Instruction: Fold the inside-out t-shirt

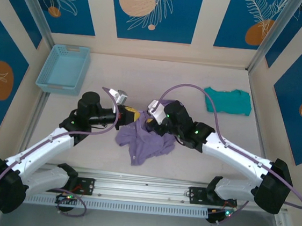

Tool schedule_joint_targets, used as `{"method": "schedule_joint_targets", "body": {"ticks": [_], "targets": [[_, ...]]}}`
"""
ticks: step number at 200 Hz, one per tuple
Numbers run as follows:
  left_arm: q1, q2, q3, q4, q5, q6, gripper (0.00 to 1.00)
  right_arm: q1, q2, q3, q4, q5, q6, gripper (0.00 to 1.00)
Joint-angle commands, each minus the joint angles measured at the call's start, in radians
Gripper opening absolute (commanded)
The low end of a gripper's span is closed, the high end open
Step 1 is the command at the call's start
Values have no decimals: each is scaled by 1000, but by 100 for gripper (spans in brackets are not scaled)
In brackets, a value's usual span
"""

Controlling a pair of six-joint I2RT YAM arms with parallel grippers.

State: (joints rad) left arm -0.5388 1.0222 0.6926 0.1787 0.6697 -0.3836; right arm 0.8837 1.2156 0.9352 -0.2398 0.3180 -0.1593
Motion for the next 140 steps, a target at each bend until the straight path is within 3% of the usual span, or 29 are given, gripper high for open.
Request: {"method": "schedule_joint_targets", "body": {"ticks": [1,28,71,97,140], "targets": [[-5,-17,-4,10,6,14,0,-8,-20,34,33,-3,10,18],[-5,-23,-7,-4,-23,24,0,-47,-84,28,13,-96,60,0],[-4,-21,1,-35,-82,34,0,-161,-166,29,-31,-375,184,0],[-3,-25,2,-43,-101,34,0,-198,-190,16,-38,-448,234,0],[-4,0,36,-196,-323,61,1,-287,-218,-35,122,-684,476,0]]}}
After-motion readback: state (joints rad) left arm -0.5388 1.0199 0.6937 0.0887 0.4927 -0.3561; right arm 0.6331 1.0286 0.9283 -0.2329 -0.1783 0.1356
